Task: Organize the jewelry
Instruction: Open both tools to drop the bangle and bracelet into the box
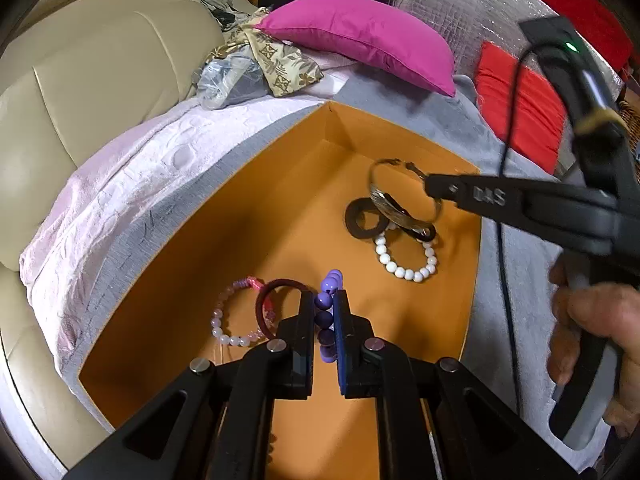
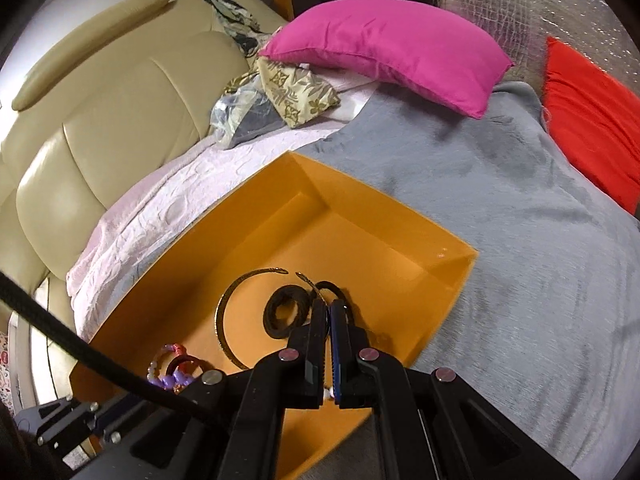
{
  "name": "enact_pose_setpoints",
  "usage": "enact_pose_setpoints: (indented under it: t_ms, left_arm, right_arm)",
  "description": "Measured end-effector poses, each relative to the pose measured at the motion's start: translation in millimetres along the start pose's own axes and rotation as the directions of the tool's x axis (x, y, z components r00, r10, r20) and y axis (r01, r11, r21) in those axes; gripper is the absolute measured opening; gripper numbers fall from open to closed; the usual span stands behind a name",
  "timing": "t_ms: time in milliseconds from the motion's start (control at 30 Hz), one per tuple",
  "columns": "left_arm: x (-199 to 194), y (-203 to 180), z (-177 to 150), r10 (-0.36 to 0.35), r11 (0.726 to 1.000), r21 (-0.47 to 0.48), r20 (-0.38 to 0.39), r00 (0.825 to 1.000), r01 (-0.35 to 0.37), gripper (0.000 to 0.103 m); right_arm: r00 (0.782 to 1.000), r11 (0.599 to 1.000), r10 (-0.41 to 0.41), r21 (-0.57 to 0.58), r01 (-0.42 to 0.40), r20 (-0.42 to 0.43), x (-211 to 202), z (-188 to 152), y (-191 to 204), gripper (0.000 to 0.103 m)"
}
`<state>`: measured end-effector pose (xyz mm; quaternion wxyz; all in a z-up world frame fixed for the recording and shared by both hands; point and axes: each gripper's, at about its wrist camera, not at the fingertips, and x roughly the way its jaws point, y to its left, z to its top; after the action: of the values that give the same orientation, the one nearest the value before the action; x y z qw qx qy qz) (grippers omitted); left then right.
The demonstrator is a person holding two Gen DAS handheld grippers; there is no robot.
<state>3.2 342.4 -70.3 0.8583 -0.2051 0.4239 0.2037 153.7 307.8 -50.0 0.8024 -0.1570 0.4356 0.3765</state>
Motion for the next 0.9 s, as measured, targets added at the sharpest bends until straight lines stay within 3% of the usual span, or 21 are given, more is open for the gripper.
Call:
enact_pose_setpoints:
  t_ms: [233,500,667,733,767,833,900]
  left_arm:
    - [4.2,-4.3,-6.4,-0.014,1.0,0.014,-0.018,1.0,0.014,0.009]
    - [11.3,0.5,-6.1,0.022,1.0,0.002,-0.028,0.999,-0.022,0.009]
    - [11.6,6.6,-4.1,0.046,0.999,-0.026,-0.022,0.999,-0.047,0.009]
    - [10.7,9.0,-3.6,0.052,0.998,-0.037,-0.024,0.998,-0.052,0.01]
    - [10.1,10.3,-3.3,0.057,0.997,-0.042,-0.024,0.998,-0.058,0.012]
    - [7.8,11.9,-3.4,0.059,0.997,-0.055,-0.022,0.998,-0.06,0.026]
    - [2.4,13.3,-4.2,0.06,0.996,-0.07,-0.01,0.998,-0.06,0.058]
  right_arm:
    - [1.0,1.0,-0.004,-0.027,0.003,-0.022,18.6,10.4,6.4,0.002]
    - [0.998,0.999,-0.005,-0.042,0.002,-0.063,39.0,14.2,15.9,0.003]
    - [0.998,1.0,-0.016,-0.028,0.014,-0.063,40.9,14.3,12.6,0.008]
    - [0.998,1.0,-0.018,-0.027,0.017,-0.057,37.9,14.4,10.4,0.018]
    - [0.999,1.0,-0.016,-0.023,0.015,-0.052,35.1,14.6,9.1,0.024]
    - [0.999,1.0,-0.004,-0.005,0.004,-0.036,26.5,14.9,5.1,0.025]
    - [1.0,1.0,0.005,0.003,-0.005,-0.021,18.3,14.8,2.6,0.027]
